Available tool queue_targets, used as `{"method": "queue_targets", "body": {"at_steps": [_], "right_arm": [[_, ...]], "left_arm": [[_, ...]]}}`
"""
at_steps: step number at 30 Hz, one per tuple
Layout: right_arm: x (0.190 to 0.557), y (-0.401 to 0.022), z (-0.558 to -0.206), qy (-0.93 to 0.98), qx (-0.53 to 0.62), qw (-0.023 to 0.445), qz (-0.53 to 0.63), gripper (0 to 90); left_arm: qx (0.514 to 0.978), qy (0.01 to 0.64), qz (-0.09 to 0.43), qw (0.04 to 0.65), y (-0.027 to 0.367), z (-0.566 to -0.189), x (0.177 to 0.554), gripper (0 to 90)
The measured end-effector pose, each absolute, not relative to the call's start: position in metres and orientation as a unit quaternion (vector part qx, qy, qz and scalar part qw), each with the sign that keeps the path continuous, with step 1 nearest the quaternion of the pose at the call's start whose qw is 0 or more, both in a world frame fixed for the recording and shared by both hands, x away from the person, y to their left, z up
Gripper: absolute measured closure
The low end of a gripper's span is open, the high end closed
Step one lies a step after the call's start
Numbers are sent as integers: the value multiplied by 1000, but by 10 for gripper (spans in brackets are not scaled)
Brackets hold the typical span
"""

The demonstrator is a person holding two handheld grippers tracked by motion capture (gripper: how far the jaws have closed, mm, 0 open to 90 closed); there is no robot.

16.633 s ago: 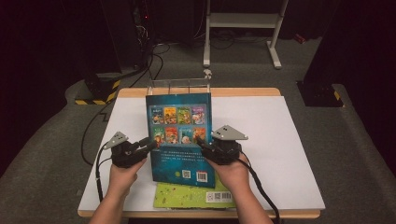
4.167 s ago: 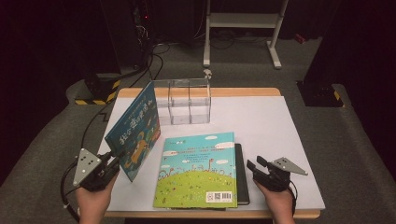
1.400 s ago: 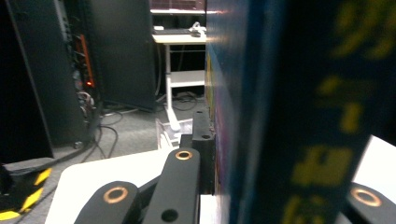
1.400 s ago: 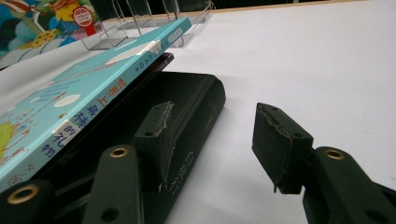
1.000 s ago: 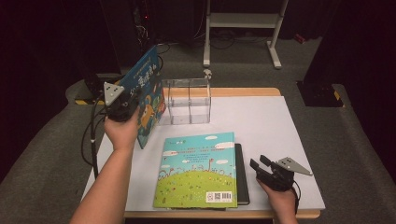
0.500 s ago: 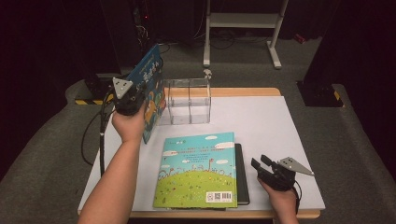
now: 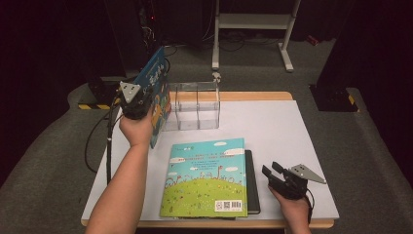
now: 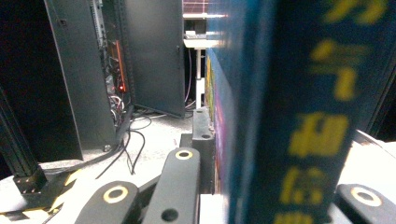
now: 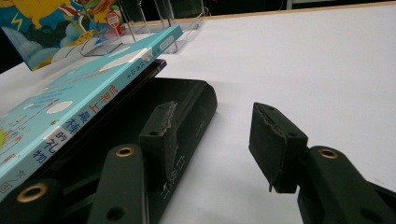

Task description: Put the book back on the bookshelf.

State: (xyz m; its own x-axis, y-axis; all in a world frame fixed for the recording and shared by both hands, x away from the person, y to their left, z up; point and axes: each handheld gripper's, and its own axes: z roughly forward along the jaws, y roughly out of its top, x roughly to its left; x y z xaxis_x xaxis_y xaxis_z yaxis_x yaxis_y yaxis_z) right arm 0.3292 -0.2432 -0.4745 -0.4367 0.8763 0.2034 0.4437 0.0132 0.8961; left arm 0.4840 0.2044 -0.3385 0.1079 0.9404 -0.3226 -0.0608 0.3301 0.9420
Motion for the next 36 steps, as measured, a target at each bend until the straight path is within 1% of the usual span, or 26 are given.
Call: {"method": "queue_targets", "body": {"at_steps": [9,11,15,18,23,26,36], "right_arm": [[328,-243,-474,679,485,213,508,506],[328,-243,-474,679,485,212,508,506],[327,-243,-474,679,483,213,510,507],[328,-242,-475,680,484,212,509,507],[327,-241,-475,681,484,212,507,506],[327,-242,-475,680,485,212,507,505],[326,-241,-475,682,482,211,507,496]], "left_arm": [[403,536,400,625,205,-347,472,826],[409,535,397,623,206,-349,468,822],[406,539,389,627,206,-351,463,812],[412,539,378,630,209,-350,464,804],[419,538,377,627,211,-350,462,799],[414,538,375,631,211,-351,460,795],[433,545,376,612,216,-365,450,773]]}}
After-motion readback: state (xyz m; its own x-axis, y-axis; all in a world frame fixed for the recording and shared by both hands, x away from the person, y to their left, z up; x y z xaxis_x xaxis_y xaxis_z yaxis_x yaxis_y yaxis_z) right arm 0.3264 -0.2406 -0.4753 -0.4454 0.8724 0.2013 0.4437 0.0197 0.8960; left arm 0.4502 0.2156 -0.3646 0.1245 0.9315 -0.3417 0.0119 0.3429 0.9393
